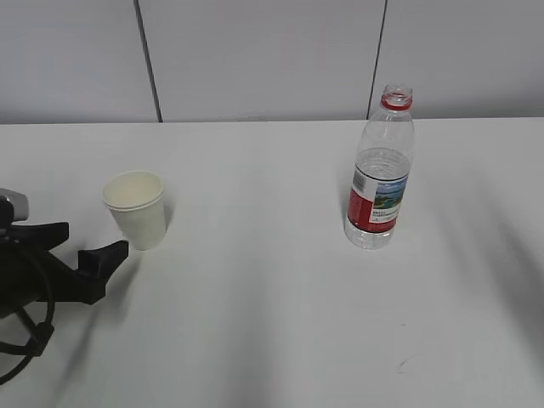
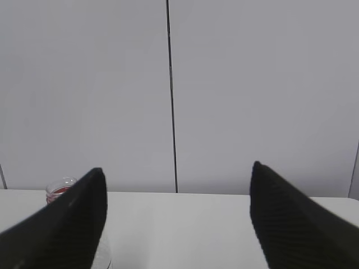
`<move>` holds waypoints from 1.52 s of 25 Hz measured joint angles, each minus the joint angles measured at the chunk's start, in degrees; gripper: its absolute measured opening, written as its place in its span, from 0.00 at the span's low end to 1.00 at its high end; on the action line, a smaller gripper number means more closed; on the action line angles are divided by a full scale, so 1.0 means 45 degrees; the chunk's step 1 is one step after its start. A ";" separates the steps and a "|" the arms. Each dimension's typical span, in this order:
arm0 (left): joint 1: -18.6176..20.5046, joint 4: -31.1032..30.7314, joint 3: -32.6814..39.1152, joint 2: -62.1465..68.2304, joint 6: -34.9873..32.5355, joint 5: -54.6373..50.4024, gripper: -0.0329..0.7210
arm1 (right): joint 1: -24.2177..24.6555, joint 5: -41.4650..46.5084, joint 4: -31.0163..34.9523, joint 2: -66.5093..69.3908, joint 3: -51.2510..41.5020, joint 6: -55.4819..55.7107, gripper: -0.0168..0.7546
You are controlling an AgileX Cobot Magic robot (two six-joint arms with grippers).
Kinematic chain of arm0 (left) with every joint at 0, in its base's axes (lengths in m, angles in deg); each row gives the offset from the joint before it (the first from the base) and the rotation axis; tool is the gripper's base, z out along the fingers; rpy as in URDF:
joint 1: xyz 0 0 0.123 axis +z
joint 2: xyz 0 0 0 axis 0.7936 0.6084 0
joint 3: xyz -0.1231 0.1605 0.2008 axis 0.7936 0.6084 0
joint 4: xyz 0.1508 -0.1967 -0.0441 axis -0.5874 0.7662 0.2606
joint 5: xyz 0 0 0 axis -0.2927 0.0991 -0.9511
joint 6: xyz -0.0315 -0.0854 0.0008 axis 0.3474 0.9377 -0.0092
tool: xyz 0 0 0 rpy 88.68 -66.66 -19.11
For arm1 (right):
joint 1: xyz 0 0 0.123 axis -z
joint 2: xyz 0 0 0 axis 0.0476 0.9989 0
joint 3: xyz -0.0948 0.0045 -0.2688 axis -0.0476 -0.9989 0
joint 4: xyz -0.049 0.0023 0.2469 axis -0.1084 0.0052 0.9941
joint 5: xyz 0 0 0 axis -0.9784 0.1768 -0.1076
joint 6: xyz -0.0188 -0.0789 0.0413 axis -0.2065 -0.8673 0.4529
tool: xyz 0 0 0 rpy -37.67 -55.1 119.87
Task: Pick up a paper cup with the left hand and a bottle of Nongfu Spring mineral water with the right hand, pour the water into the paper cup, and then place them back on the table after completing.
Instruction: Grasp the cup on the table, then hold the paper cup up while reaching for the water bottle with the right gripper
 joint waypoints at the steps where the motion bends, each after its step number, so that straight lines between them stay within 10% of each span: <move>1: -0.0106 0.0000 -0.0198 0.0224 0.0000 -0.0012 0.86 | 0.0000 0.0000 0.0000 0.0000 0.0000 0.0000 0.78; 14: -0.2188 0.2559 -0.3055 0.2561 0.0022 -0.0024 0.85 | 0.0000 -0.0028 0.0000 0.0000 0.0000 0.0000 0.78; 38: -0.2229 0.3530 -0.3854 0.3288 0.0035 -0.0065 0.81 | 0.0000 -0.0048 0.0000 0.0000 0.0000 0.0000 0.78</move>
